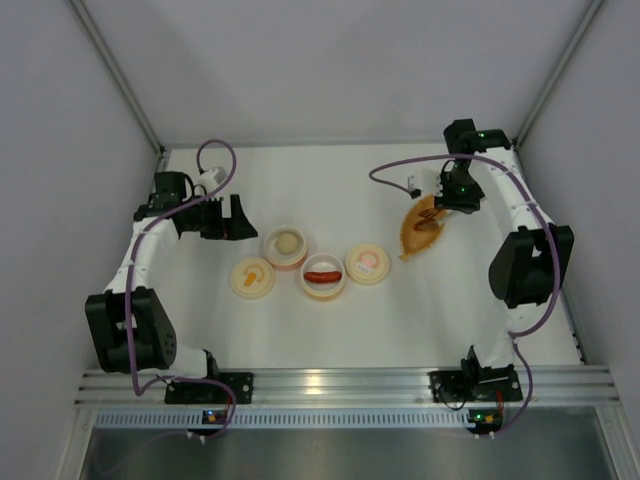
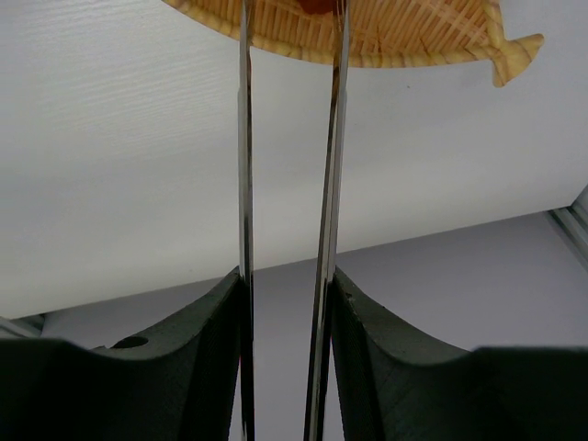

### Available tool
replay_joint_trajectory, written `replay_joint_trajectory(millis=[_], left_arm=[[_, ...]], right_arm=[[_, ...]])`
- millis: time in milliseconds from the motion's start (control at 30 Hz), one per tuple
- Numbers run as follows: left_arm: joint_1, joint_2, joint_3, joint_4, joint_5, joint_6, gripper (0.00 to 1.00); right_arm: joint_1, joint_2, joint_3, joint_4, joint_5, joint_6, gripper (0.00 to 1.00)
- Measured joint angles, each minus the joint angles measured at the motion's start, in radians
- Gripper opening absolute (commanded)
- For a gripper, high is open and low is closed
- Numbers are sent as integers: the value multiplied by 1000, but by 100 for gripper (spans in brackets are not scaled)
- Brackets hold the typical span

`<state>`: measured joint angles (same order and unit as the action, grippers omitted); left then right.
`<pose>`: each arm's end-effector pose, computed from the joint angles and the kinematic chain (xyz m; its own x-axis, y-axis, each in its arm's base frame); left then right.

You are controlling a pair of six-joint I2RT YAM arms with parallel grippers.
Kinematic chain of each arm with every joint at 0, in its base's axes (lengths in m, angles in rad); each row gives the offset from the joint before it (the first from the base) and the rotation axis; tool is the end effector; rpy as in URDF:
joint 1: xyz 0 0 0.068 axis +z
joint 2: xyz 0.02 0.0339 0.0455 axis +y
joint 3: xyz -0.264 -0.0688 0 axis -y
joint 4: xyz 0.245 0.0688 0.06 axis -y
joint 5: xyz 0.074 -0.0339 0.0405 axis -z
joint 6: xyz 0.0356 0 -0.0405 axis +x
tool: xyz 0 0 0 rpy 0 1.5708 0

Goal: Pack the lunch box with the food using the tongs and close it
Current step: Pick up the fake food from the plate.

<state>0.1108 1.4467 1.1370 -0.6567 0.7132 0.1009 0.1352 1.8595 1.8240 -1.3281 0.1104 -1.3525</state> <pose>0.2971 0.0096 0.2749 -0.7848 -0.0107 -0.6196 0.3668 0.7979 -0.4784 0.3618 0.0453 0.3108 -0.1011 -0.9930 0.0607 -0.9708 0.0852 -0.2242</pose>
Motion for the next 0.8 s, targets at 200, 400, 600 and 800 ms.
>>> replay_joint_trajectory(millis=[200, 400, 600, 800], left_arm=[[0, 0, 0, 3, 2, -6, 98], [0, 0, 0, 3, 1, -6, 98], [0, 0, 0, 3, 1, -6, 98], [0, 0, 0, 2, 1, -6, 98]], right_arm=[[0, 0, -23, 0, -3, 2, 39], [-1, 27, 14, -2, -8, 6, 38], [-11, 97, 58, 0, -6, 10, 37], [-28, 122, 61, 0, -3, 10, 25]])
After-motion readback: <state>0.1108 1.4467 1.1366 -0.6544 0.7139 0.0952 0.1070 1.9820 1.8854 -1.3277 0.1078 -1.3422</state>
